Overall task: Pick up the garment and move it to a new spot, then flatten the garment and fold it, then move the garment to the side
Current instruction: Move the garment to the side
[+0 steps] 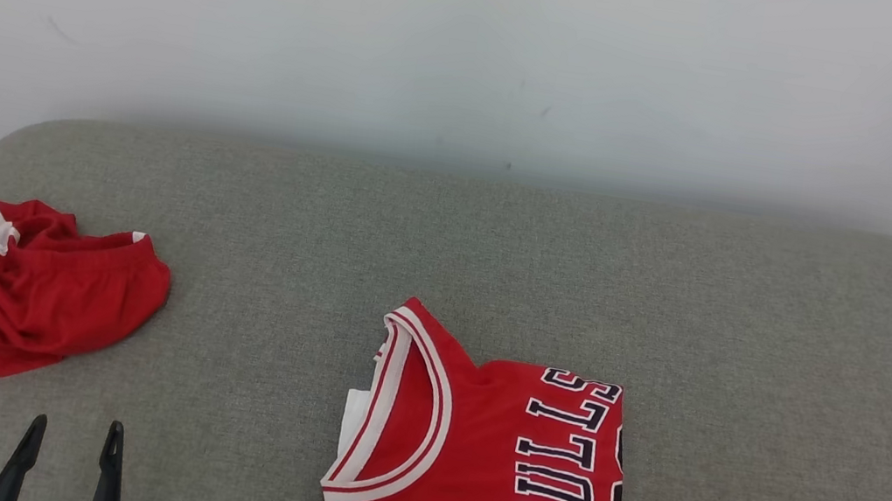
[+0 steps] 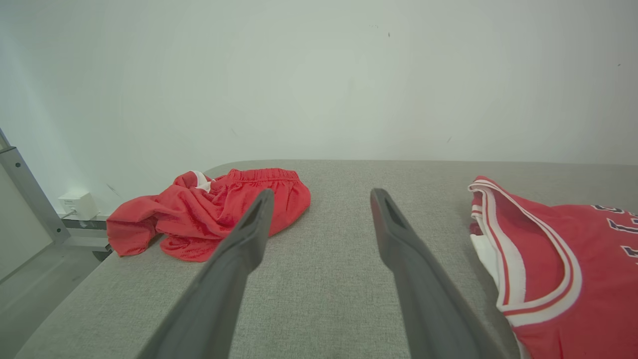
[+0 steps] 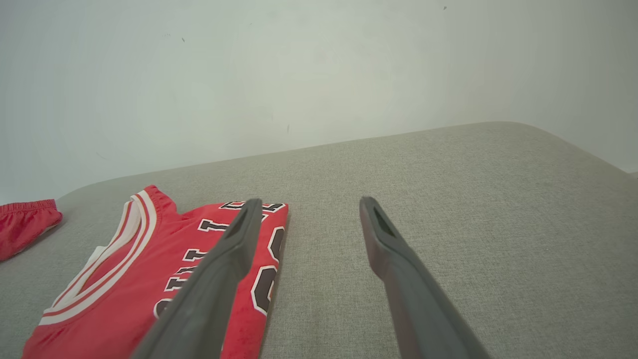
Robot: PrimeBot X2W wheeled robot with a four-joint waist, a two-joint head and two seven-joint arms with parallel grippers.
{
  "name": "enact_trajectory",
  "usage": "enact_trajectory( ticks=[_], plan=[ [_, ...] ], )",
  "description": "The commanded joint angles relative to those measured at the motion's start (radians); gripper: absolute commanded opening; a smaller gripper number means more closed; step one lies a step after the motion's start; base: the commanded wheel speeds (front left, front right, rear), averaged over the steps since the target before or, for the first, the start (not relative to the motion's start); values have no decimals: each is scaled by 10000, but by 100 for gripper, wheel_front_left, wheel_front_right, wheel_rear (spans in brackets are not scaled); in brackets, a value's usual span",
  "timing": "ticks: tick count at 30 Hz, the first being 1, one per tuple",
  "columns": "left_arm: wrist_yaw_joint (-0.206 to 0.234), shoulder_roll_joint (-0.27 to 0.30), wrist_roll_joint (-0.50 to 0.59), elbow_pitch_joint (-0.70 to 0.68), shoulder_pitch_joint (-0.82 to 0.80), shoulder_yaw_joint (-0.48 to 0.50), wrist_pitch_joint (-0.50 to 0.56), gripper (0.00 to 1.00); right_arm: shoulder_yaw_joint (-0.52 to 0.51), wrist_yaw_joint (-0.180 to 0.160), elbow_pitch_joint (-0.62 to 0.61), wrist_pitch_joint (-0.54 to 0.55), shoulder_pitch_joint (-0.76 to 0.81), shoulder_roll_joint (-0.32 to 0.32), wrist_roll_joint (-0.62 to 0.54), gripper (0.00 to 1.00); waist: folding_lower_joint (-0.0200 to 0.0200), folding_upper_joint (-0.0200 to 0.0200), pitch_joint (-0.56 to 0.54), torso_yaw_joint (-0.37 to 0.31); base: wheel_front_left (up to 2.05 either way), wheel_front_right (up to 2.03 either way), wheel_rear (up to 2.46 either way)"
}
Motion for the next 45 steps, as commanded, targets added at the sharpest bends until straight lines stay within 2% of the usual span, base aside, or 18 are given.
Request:
enact_trajectory(
  ticks=[1,8,14,18,19,24,32,42,45],
  plan=[
    [19,35,-32,-12,66,8,-33,100,-15,-26,20,-12,59,20,-73,100,0,0,0,-4,0,0,0],
    [97,49,-81,14,57,-19,-33,100,329,-26,192,80,-289,-128,-27,100,0,0,-5,-16,0,0,0],
    [77,15,-124,119,-201,-150,-33,100,914,-26,996,339,-1361,-400,-77,100,0,0,34,88,0,0,0],
    [74,-5,-99,151,-285,-243,-33,100,1259,-26,1952,590,-2261,-577,-152,100,0,0,95,257,0,0,0],
    [79,-30,-123,179,-314,-282,-33,100,1396,-26,2519,634,-2679,-631,-196,100,0,0,130,367,0,0,0],
    [58,-34,-139,244,-386,-357,-33,100,1464,-26,3748,759,-3323,-669,-254,100,0,0,202,624,0,0,0],
    [16,-97,-142,327,-625,-492,-33,100,1295,-26,5920,653,-4240,-454,-237,100,0,0,532,997,0,0,0],
    [-37,-122,-133,503,-911,-480,-33,100,1131,-26,8354,168,-5067,-22,-119,100,0,0,805,1047,0,0,0],
    [-59,-128,-117,535,-995,-449,-33,100,1355,-26,8825,46,-5155,75,9,100,0,0,840,1047,0,0,0]
  ],
)
